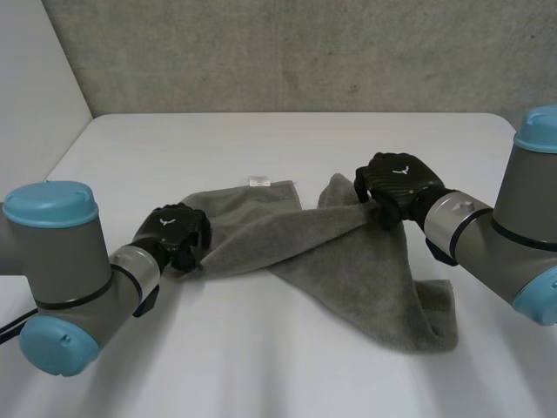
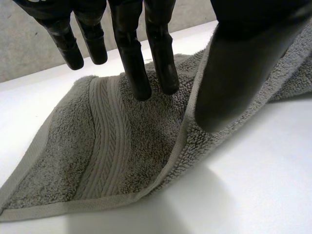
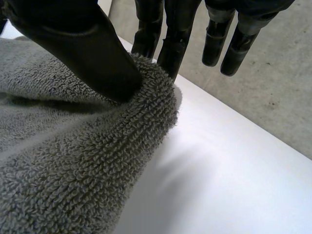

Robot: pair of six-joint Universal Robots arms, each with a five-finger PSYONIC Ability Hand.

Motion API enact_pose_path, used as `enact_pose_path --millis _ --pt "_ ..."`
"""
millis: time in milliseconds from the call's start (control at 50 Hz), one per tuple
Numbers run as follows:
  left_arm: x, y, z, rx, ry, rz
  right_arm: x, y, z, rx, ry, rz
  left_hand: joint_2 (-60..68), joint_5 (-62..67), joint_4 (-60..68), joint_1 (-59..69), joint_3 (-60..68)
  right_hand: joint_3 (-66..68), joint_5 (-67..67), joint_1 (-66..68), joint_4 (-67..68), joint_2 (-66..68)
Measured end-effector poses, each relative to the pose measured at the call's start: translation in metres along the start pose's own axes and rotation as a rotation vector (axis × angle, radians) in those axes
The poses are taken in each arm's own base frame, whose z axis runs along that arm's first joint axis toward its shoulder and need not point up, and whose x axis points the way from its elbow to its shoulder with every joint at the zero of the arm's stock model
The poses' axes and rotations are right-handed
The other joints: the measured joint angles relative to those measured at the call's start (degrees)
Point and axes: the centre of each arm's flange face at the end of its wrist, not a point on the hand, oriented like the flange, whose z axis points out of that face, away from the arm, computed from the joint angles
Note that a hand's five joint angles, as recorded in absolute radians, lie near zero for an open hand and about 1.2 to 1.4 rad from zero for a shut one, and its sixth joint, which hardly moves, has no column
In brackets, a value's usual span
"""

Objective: Fold the towel.

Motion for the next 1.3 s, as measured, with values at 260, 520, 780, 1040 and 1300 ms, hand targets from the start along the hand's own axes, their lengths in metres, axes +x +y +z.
enact_pose_path --millis 260,520,780,1040,1300 --pt "0.007 0.011 0.002 -0.026 0.021 0.004 0.005 0.01 0.0 -0.02 0.015 0.023 -7.1 -6.8 0.0 -6.8 0.0 0.0 -0.2 0.0 0.0 0.0" --pt "0.017 0.023 0.009 -0.029 0.042 0.013 0.002 -0.007 -0.002 0.013 0.005 -0.002 -6.2 -5.8 0.0 -5.9 0.0 0.0 -39.3 -36.3 0.0 -34.6" --pt "0.022 0.023 0.01 -0.017 0.055 0.019 -0.012 -0.028 0.03 -0.002 -0.108 -0.032 -6.1 -5.8 0.0 -5.9 0.0 0.0 -39.5 -36.5 0.0 -34.6" --pt "0.029 0.024 0.008 -0.013 0.073 0.028 -0.022 0.022 0.092 -0.111 -0.191 -0.021 5.4 5.7 0.0 5.5 0.0 0.0 -39.5 -36.5 0.0 -34.6" --pt "0.025 0.017 0.008 0.007 0.065 0.031 -0.039 0.025 0.079 -0.173 -0.327 0.022 23.5 24.5 0.0 23.4 0.0 0.0 -0.1 0.2 0.0 -0.4"
